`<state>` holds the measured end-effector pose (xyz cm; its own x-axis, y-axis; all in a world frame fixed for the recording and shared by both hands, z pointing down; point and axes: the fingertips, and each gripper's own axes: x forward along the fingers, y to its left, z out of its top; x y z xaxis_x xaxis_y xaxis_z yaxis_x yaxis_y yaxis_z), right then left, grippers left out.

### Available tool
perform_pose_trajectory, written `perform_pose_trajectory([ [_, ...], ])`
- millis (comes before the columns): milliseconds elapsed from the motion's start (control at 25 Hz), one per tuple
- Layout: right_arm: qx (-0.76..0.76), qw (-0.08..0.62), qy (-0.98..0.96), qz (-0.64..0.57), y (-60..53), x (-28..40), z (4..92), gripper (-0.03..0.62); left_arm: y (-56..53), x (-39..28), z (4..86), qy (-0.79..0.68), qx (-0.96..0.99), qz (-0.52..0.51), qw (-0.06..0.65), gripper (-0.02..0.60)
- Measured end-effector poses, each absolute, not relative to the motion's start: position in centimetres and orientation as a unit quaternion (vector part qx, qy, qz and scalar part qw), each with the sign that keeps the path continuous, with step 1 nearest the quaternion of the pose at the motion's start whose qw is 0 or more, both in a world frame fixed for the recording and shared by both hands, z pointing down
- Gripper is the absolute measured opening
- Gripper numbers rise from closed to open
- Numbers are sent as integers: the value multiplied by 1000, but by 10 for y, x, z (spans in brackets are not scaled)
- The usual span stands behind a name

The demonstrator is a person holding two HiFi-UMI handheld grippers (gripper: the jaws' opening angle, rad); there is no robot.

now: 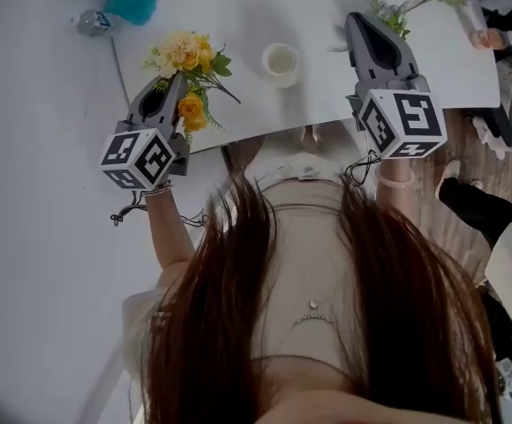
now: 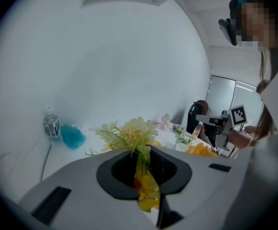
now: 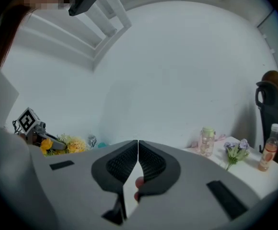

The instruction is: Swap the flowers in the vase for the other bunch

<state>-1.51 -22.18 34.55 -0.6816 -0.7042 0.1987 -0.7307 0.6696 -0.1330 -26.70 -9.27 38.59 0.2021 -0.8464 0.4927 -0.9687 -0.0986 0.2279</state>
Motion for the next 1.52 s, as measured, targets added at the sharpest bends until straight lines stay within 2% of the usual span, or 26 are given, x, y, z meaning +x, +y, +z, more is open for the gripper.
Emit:
perform_pose_trajectory([
  [1120,474,99,-868,106,-208,4,370,28,-149,-305,542,-536,712,168,420,54],
  [1400,477,98,-867,106,-206,6,367,28,-152,-306,547,-540,708,180,418,89],
  [1520,474,97,-869,105,-205,3,367,28,-152,-308,543,-547,707,183,410,133],
])
